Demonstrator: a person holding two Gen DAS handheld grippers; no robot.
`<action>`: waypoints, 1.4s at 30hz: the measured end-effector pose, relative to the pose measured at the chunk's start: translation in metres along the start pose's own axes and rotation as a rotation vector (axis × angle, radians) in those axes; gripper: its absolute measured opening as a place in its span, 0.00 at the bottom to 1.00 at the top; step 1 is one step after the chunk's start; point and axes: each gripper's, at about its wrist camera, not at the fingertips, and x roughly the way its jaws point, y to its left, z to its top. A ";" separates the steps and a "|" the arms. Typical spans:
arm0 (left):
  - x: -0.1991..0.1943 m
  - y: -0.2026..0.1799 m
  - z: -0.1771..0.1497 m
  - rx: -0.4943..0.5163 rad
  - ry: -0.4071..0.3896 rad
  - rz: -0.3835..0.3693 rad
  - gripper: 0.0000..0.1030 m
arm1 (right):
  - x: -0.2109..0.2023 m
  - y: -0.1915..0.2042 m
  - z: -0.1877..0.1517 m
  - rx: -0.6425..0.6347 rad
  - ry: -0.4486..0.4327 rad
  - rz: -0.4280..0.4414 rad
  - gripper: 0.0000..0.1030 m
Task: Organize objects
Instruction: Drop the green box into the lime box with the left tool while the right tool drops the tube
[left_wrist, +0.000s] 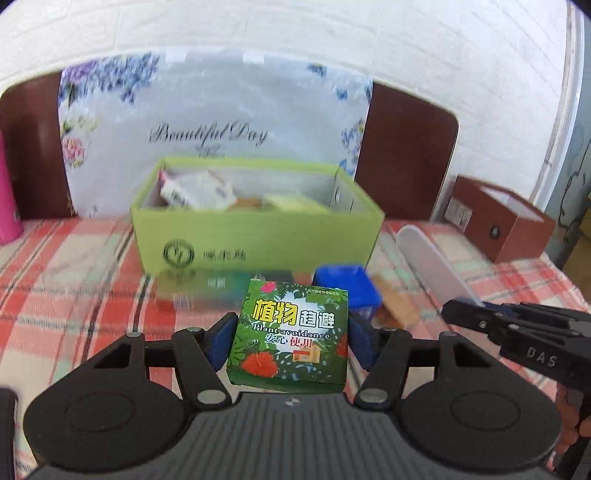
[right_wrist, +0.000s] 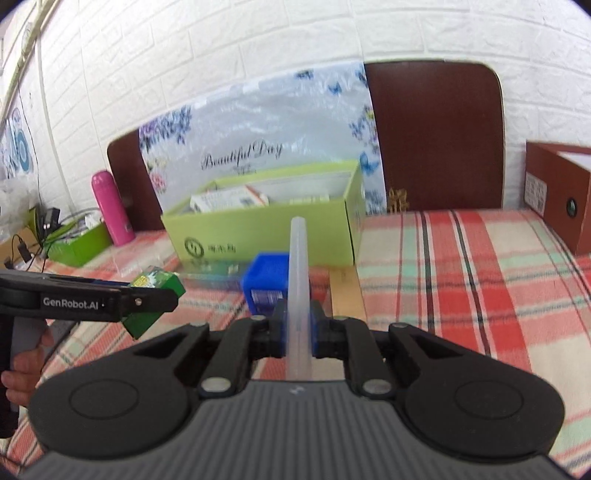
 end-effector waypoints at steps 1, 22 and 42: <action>-0.001 -0.001 0.008 0.005 -0.020 -0.005 0.64 | 0.002 0.000 0.007 -0.002 -0.014 0.002 0.11; 0.122 0.034 0.127 -0.103 -0.084 0.071 0.65 | 0.155 -0.003 0.112 -0.107 -0.101 -0.134 0.11; 0.062 0.014 0.094 -0.069 -0.044 0.202 0.82 | 0.090 0.011 0.079 -0.136 -0.264 -0.228 1.00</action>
